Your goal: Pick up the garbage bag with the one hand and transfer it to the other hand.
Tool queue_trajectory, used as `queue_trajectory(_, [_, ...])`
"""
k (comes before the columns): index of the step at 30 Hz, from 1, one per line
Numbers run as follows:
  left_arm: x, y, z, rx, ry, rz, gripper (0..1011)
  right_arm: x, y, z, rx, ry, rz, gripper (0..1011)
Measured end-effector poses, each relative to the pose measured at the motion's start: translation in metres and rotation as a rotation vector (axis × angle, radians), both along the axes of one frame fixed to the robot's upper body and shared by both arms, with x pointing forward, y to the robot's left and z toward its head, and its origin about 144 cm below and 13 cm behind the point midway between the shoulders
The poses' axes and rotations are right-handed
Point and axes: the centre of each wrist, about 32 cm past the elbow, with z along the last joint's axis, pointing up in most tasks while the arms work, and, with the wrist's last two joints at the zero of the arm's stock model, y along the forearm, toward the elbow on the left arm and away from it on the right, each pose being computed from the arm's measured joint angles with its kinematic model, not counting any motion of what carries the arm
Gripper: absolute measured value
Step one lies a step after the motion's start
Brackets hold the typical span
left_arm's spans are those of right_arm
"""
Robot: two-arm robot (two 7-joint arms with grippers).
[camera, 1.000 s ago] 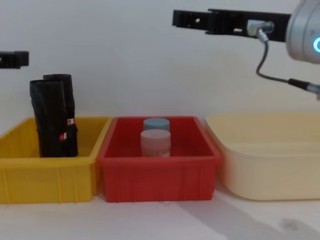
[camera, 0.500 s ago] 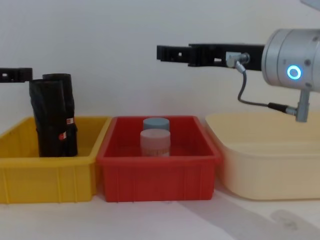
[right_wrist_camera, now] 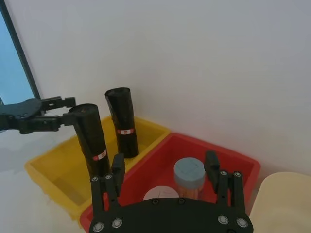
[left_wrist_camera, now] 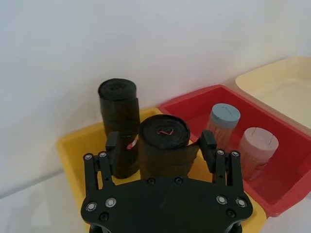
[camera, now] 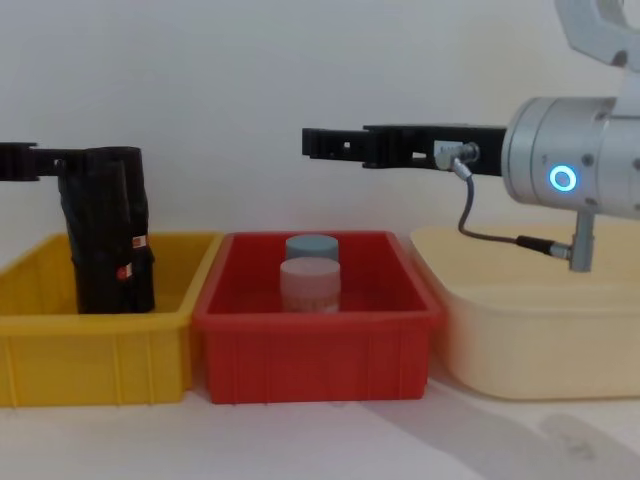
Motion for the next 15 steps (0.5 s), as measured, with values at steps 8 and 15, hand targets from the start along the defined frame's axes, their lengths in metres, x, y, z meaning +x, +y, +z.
queue_trajectory(8, [0.017,-0.002,-0.004,-0.006,0.035,-0.047,1002,0.005,0.004,-0.006,-0.001,0.025,0.01,1004])
queue_trajectory(15, [0.025,-0.002,-0.006,-0.003,0.058,-0.07,1002,0.01,0.006,-0.01,-0.01,0.041,0.018,1004])
